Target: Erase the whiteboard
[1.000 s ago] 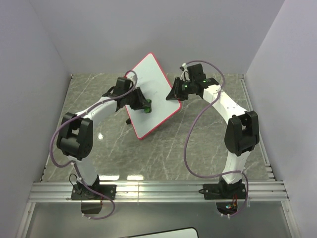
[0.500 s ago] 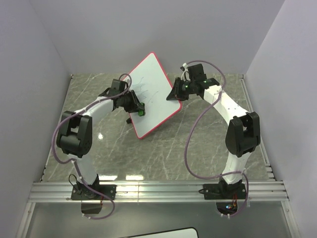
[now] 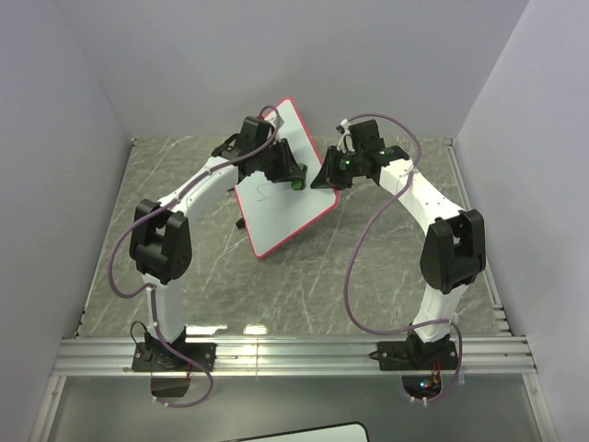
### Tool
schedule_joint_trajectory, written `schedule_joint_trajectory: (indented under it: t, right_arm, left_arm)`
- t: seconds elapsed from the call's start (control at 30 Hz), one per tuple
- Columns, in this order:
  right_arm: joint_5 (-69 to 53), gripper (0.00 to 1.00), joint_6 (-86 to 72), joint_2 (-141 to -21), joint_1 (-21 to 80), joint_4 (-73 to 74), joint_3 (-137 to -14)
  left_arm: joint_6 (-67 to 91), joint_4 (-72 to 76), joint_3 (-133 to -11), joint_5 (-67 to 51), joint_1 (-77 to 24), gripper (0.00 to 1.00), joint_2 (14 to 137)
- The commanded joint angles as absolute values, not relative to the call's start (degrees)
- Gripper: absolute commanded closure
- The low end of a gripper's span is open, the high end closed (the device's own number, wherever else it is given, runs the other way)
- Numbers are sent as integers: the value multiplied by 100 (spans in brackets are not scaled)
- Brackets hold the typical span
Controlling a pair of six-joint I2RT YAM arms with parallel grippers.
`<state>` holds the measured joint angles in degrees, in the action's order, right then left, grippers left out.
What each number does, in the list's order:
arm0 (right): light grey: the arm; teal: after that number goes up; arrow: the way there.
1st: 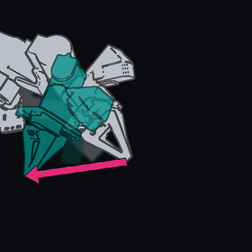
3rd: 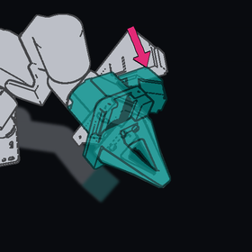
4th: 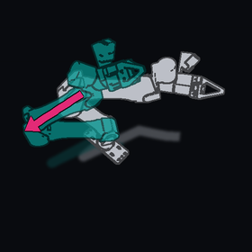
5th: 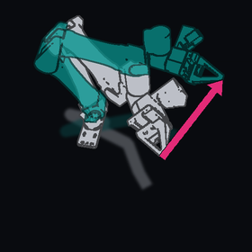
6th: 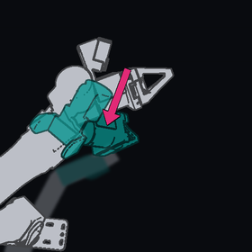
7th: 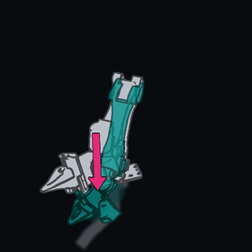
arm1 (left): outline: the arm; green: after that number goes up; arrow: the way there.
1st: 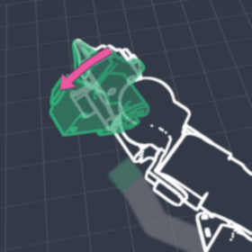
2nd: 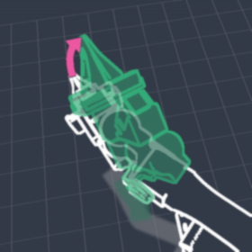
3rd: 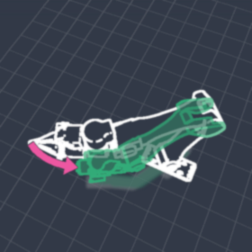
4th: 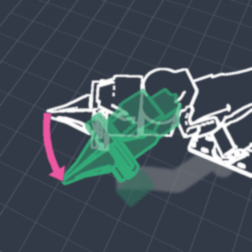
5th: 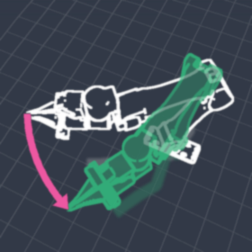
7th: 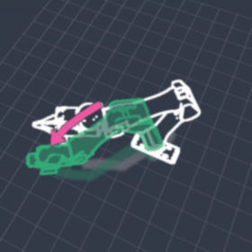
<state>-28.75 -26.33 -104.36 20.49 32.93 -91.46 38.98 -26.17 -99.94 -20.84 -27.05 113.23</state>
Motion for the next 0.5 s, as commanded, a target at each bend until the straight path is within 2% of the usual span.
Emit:
schedule_joint_trajectory:
  t: [0.0,0.2,0.3,0.47]
  right_arm:
    - [-2988,100,-2391,-10134,2408,3788,-9035]
    - [-2953,100,-2417,-10011,2408,3744,-8877]
    - [-2918,100,-2417,-9941,2408,3718,-8798]
    - [-2927,100,-2478,-9923,2400,3621,-8693]
  left_arm:
    - [3955,-2646,-9197,-2233,-2708,100,11549]
    - [3902,-2005,-7492,-2329,-1751,100,11356]
    - [3780,-1872,-7016,-2224,-1513,100,11268]
    - [3762,-1819,-6978,-2329,-1555,99,11311]
